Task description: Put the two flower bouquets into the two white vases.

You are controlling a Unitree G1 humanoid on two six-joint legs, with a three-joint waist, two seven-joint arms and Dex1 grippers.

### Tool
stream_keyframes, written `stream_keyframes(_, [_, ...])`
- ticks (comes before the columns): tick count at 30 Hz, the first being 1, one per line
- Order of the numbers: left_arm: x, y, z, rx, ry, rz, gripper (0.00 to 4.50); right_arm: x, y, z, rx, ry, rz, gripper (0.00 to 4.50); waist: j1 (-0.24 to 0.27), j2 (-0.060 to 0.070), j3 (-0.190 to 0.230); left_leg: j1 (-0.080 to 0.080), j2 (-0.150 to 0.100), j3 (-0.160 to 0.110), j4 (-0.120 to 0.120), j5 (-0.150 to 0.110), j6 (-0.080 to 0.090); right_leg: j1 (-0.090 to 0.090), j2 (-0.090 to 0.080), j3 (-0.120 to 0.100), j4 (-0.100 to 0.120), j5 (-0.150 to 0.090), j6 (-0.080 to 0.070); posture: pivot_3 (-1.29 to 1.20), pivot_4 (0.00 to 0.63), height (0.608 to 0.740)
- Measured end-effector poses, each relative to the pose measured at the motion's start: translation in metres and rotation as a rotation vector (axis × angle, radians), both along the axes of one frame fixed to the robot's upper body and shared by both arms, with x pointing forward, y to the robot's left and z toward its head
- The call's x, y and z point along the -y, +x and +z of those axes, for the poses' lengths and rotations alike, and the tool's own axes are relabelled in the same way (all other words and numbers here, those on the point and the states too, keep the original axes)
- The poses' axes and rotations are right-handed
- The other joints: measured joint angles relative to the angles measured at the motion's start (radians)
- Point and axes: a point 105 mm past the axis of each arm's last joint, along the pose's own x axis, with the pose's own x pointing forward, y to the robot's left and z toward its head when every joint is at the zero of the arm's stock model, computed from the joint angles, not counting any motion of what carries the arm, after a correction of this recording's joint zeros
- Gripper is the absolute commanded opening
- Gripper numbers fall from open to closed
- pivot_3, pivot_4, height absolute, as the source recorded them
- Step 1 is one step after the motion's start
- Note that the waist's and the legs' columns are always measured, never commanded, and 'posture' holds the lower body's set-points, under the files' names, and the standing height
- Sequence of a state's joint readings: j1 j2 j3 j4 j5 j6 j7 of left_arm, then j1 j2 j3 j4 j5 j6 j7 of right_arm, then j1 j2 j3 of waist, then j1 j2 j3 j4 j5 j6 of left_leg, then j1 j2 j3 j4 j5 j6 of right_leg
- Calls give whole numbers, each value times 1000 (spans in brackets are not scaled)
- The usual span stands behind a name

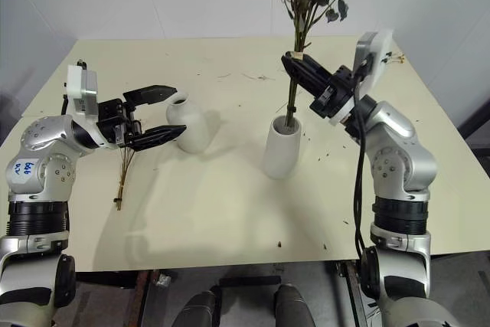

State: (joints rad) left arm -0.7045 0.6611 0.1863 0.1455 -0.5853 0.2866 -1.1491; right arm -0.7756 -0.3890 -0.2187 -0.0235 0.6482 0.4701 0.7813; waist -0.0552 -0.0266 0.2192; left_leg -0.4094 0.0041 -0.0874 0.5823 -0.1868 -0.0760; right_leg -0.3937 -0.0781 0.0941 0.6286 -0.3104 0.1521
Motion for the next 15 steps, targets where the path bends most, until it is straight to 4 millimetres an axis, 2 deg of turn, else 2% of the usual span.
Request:
stream_keyframes(2, [1, -1, 1, 7, 2, -1, 4500, -1, 2, -6, -2, -11, -8, 39, 0, 0, 0, 0, 0, 0, 0, 0, 0, 0, 0, 0, 0, 0, 0, 0, 150, 740])
stream_keyframes(10, [2, -1, 2, 12, -5, 5, 4500, 8, 0, -30, -43, -29, -15, 2647, 0, 0, 0, 0, 0, 0, 0, 0, 0, 0, 0, 0, 0, 0, 0, 0, 150, 740])
stream_keyframes(15, [-1, 1, 2, 10, -5, 35, 4500, 18, -4, -29, -22, -87, -37, 4425, 0, 0, 0, 0, 0, 0, 0, 0, 0, 0, 0, 0, 0, 0, 0, 0, 150, 740])
